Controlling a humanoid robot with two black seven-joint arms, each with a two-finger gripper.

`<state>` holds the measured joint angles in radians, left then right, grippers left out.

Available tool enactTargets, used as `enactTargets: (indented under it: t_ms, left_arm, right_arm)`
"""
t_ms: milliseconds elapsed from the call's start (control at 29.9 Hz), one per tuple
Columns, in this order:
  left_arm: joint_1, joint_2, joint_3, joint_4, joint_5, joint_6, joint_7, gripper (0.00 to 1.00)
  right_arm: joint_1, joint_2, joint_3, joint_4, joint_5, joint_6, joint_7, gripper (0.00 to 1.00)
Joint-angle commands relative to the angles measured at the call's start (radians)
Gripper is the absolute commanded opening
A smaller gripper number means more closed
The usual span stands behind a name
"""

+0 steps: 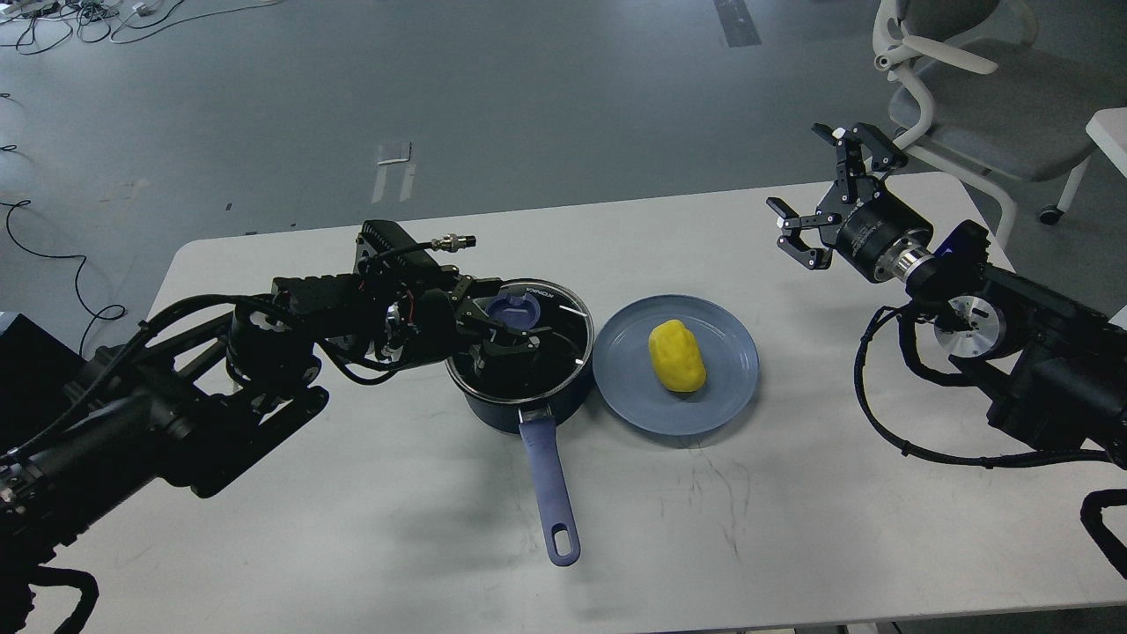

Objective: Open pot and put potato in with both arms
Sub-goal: 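Grasp the blue lid knob with the left gripper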

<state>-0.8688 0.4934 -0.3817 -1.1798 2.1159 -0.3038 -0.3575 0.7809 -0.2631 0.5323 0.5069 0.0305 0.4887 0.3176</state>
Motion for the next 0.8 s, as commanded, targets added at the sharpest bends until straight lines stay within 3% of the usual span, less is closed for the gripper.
enactTargets:
  t_ms: [0, 267, 434, 535, 568, 769]
  left_arm:
    - [0.008, -0.002, 0.000, 0.019, -0.002, 0.023, -0.001, 0.98]
    - [0.025, -0.001, -0.005, 0.014, 0.001, 0.025, -0.001, 0.96]
    - [0.027, -0.002, -0.002, 0.016, 0.004, 0.025, 0.000, 0.89]
    - [0.027, -0.002, 0.000, 0.016, 0.004, 0.025, 0.002, 0.68]
    - [0.027, -0.002, 0.000, 0.017, 0.003, 0.025, 0.002, 0.51]
    - [0.022, 0.011, -0.009, 0.005, -0.004, 0.025, 0.002, 0.23]
  right_arm:
    - [0.000, 0.001, 0.000, -0.001, -0.001, 0.000, 0.000, 1.00]
    - [0.000, 0.002, 0.000, -0.008, -0.001, 0.000, 0.000, 1.00]
    - [0.000, 0.002, 0.000, -0.010, -0.001, 0.000, 0.000, 1.00]
    - [0.000, 0.002, 0.000, -0.011, -0.001, 0.000, 0.000, 1.00]
    - [0.000, 0.004, 0.000, -0.010, -0.001, 0.000, 0.000, 1.00]
    - [0.000, 0.007, 0.000, -0.011, -0.001, 0.000, 0.000, 1.00]
